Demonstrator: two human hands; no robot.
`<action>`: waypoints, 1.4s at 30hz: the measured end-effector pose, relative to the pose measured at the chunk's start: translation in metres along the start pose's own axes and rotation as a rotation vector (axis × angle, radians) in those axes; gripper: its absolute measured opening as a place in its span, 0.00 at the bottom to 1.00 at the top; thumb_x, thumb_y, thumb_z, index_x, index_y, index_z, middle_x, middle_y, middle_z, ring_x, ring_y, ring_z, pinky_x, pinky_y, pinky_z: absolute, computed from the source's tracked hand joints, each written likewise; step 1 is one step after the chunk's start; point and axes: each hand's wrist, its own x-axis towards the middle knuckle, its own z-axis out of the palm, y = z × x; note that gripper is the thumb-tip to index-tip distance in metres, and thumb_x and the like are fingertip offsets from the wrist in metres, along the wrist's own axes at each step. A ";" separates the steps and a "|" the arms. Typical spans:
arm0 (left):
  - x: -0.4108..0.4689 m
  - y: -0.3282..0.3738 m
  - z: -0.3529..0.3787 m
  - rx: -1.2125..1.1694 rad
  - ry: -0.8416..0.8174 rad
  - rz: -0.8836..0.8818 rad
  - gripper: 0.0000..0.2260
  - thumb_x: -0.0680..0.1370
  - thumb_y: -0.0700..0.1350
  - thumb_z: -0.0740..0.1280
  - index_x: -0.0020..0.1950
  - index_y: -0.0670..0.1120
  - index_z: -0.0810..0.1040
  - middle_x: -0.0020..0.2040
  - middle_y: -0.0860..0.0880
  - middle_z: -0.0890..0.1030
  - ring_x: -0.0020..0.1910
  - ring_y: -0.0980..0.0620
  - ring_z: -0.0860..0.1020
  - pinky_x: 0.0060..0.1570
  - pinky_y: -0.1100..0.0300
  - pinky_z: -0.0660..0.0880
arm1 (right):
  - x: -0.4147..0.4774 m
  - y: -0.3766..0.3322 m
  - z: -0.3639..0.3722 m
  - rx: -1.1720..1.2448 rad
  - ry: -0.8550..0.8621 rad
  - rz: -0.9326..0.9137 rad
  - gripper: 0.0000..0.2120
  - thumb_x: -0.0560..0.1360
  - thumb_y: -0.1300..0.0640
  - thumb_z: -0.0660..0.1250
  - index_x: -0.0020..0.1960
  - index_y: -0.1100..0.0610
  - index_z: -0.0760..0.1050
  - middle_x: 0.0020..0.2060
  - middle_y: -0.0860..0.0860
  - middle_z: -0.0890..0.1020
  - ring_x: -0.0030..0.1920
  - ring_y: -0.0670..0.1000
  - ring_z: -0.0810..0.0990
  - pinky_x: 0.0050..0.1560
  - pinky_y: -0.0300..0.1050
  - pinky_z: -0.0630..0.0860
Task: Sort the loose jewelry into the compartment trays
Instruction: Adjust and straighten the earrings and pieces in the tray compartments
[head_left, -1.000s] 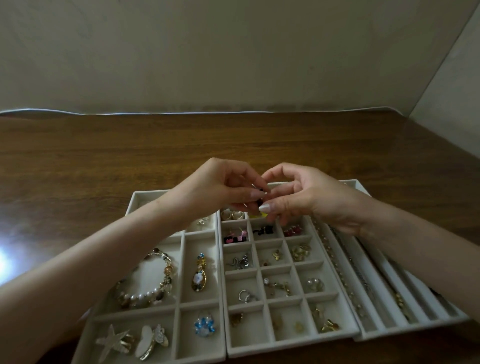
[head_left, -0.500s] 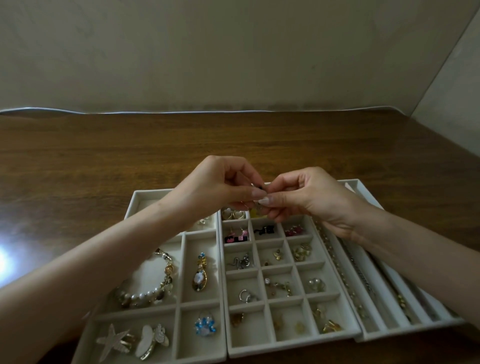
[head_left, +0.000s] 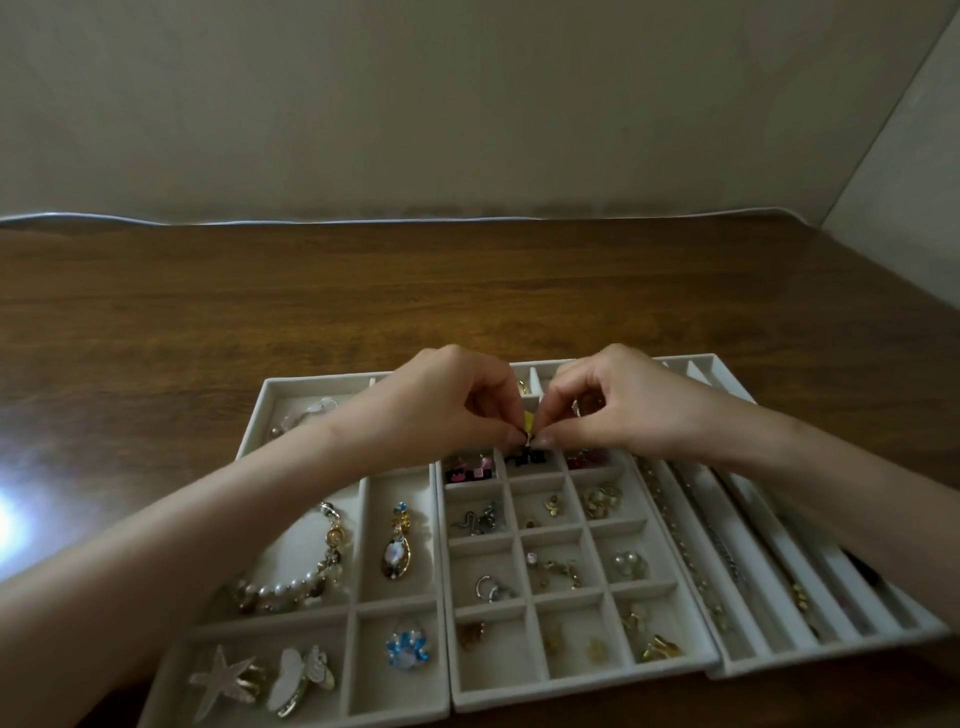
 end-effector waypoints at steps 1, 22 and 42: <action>-0.001 0.001 0.002 0.044 0.003 0.012 0.03 0.70 0.43 0.73 0.42 0.49 0.81 0.35 0.55 0.81 0.33 0.63 0.76 0.36 0.69 0.72 | 0.001 0.000 0.002 -0.043 0.002 -0.015 0.04 0.69 0.55 0.74 0.37 0.47 0.82 0.33 0.44 0.79 0.31 0.37 0.73 0.33 0.32 0.68; -0.006 0.016 -0.013 0.120 0.105 0.093 0.03 0.71 0.44 0.73 0.43 0.49 0.81 0.35 0.55 0.78 0.36 0.60 0.72 0.35 0.69 0.68 | 0.000 0.002 -0.018 0.065 -0.118 -0.038 0.10 0.69 0.54 0.73 0.49 0.43 0.80 0.36 0.32 0.79 0.35 0.31 0.75 0.36 0.26 0.69; -0.011 0.020 -0.032 0.183 -0.039 0.208 0.05 0.71 0.44 0.72 0.41 0.55 0.79 0.34 0.61 0.76 0.38 0.64 0.74 0.38 0.73 0.67 | 0.005 -0.005 -0.002 0.256 -0.118 -0.059 0.15 0.65 0.52 0.73 0.48 0.58 0.80 0.41 0.46 0.82 0.45 0.52 0.80 0.49 0.48 0.75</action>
